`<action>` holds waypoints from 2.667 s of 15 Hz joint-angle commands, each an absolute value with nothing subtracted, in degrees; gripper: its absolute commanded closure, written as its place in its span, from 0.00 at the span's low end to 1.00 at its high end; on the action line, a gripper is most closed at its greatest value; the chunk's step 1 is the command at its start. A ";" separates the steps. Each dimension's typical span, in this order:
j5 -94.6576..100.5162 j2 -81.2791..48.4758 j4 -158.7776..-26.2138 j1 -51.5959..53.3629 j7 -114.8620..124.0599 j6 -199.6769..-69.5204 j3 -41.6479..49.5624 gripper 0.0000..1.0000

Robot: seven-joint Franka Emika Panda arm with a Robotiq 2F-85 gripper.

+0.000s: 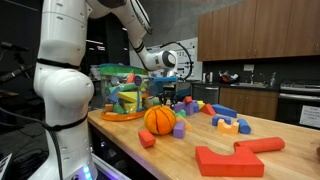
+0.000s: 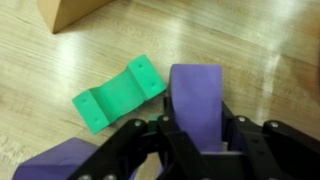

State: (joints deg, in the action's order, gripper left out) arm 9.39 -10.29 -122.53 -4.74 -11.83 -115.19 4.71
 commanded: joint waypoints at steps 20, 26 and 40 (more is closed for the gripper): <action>1.13 20.91 -120.64 -2.19 -9.86 -91.92 2.34 0.84; 5.71 22.37 -111.48 -0.28 -7.33 -85.45 -1.28 0.84; 15.68 6.71 -89.50 8.06 -8.24 -80.20 -12.09 0.84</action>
